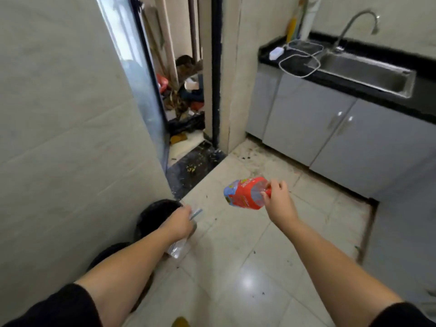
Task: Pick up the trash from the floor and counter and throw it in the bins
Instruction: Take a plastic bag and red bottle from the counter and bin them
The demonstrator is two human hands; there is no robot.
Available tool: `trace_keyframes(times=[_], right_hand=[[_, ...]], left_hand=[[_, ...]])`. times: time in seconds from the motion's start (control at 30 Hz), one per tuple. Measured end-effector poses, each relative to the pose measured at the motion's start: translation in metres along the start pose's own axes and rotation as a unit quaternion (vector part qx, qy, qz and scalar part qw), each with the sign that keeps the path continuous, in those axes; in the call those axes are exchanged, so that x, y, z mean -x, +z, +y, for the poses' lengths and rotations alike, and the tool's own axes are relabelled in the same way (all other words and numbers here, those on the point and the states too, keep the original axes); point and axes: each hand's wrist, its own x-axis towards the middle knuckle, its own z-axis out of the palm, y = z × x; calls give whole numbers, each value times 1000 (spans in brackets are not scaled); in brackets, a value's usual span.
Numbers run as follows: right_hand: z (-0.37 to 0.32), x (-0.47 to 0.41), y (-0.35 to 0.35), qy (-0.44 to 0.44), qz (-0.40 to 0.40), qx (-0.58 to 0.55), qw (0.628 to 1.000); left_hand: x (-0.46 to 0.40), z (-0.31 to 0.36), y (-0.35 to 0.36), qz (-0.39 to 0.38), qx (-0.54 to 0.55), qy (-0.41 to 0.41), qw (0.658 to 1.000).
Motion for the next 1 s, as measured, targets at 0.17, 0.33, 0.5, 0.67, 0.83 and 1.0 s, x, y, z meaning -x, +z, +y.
trace_keyframes(times=[0.17, 0.33, 0.5, 0.67, 0.83, 1.0], right_hand=[[-55, -13, 105, 22, -89, -41, 995], [-67, -64, 235, 36, -156, -71, 984], [-47, -114, 376, 27, -170, -88, 981], [-9, -144, 465, -8, -167, -123, 978], [18, -153, 506, -20, -147, -124, 981], [-3, -146, 497, -25, -148, -130, 980]], left_hand=[[-19, -88, -10, -3, 54, -72, 996], [-101, -174, 37, -2, 80, -130, 988], [-215, -238, 121, 20, 106, -151, 983], [-310, -290, 205, 52, 89, -195, 975], [-354, -325, 260, 6, 71, -213, 974], [-321, -336, 254, 21, 45, -196, 979]])
